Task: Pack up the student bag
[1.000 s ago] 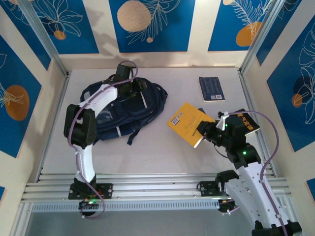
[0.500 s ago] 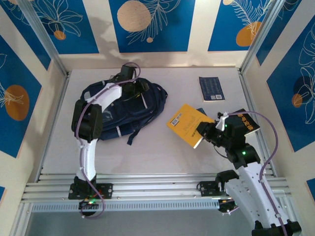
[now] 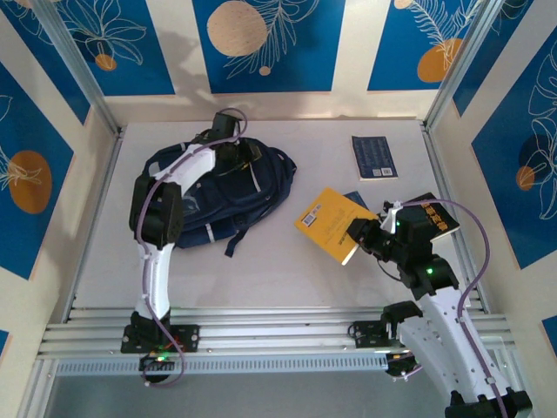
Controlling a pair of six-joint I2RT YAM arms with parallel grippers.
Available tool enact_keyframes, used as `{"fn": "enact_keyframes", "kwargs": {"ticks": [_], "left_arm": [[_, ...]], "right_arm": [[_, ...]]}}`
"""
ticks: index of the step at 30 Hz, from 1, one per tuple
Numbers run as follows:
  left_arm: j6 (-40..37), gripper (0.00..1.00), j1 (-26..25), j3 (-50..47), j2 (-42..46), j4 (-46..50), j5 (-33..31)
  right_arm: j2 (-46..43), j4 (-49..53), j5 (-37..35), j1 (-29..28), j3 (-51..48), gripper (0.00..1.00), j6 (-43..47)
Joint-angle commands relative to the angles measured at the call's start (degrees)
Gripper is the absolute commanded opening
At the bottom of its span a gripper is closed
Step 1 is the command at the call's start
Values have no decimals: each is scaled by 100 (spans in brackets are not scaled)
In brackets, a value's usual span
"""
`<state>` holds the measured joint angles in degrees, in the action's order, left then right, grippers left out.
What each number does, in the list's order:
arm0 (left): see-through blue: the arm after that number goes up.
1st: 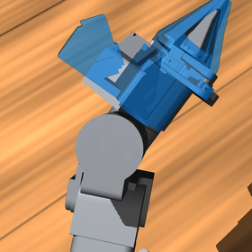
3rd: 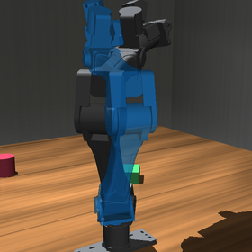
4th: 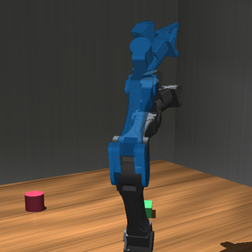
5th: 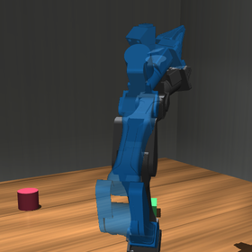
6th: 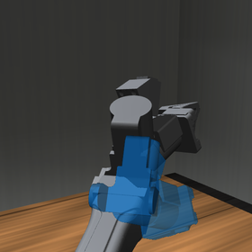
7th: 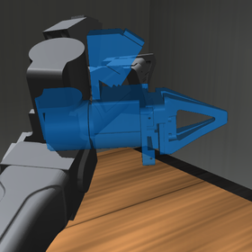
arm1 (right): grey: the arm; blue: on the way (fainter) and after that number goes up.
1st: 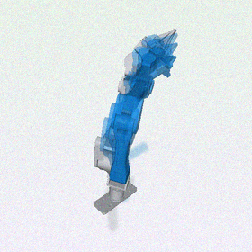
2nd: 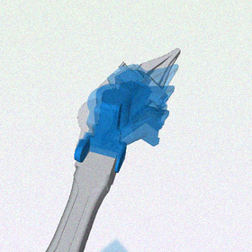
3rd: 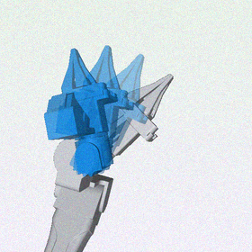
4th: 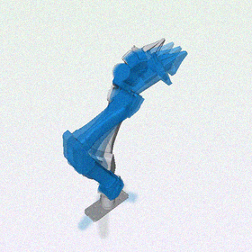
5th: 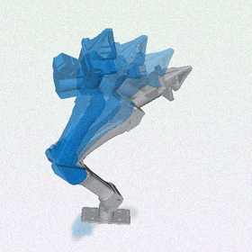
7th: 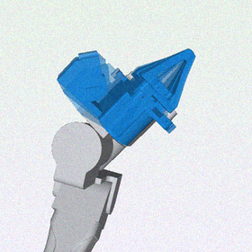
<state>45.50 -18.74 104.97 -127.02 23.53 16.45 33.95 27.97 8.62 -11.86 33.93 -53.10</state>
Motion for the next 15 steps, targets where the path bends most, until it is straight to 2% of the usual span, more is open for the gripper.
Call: {"fn": "enact_keyframes", "kwargs": {"ticks": [1,4,6,10,15], "left_arm": [[-36,34,76,285,-263,251,113],[-126,27,73,555,-442,477,122],[-223,16,80,699,-523,592,131],[-420,0,67,840,-458,776,207],[-872,0,-31,917,-72,1122,308]], "right_arm": [[-73,-268,124,32,79,0,-54],[-95,-159,72,34,110,0,-37],[-119,-63,15,28,170,0,11],[-178,271,-174,36,377,0,163],[-284,905,-721,35,712,0,429]]}}
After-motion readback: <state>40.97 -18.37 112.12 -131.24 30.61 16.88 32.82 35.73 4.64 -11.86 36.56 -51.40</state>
